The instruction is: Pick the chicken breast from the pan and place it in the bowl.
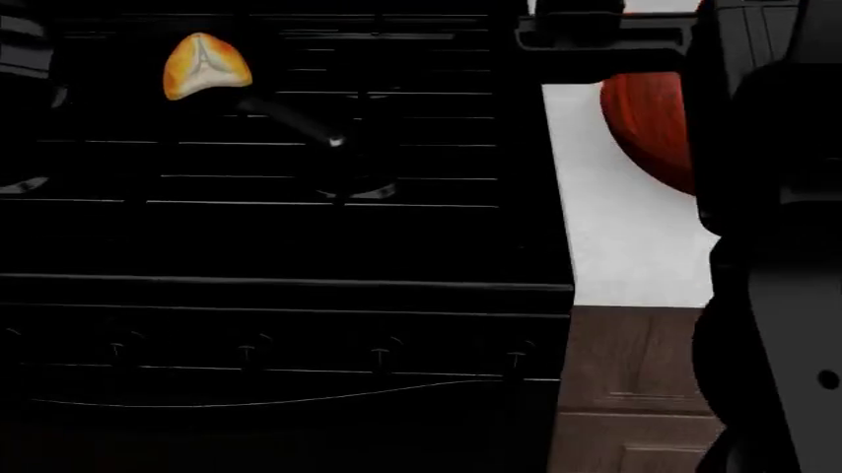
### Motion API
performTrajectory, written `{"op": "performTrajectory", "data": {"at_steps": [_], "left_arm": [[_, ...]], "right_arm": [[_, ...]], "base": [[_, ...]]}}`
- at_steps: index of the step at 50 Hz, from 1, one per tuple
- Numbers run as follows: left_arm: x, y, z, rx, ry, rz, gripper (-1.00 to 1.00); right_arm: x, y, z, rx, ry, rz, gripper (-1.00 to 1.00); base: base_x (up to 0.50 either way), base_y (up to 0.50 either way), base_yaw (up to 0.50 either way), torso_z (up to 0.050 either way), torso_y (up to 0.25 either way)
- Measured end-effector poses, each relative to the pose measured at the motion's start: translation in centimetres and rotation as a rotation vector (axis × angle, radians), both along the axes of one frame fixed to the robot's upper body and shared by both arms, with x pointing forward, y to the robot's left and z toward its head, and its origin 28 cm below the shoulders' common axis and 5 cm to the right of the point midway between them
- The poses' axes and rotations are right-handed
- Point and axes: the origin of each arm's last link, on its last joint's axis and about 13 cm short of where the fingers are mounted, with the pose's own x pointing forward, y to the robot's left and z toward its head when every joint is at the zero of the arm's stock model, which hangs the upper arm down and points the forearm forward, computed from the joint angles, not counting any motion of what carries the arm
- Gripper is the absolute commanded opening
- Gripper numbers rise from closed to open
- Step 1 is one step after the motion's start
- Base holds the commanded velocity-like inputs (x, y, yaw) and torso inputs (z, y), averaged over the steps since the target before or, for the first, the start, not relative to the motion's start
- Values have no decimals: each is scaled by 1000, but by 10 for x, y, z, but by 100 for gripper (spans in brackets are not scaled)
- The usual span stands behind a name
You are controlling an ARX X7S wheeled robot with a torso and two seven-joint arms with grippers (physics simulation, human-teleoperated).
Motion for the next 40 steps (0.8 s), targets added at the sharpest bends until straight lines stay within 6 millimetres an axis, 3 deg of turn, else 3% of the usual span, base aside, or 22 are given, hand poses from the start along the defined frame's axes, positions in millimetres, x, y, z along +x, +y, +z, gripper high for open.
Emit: {"op": "performTrajectory", "data": {"at_steps": [7, 18, 27, 40], "left_arm": [[3, 5, 21, -42, -8, 7, 100], [-8, 26, 33, -185, -40, 104, 100], [-39, 66, 24, -288, -70, 334, 100], [-105, 114, 7, -395, -150, 628, 100]], "right_arm": [[1, 1, 20, -7, -16, 8, 100], [5, 0, 29, -10, -1, 14, 100], [13, -4, 27, 11, 27, 19, 100], [21, -7, 24, 16, 45, 26, 100]], "base": [[0, 0, 0, 0, 0], [0, 0, 0, 0, 0], [0, 0, 0, 0, 0], [0, 0, 0, 0, 0]]}}
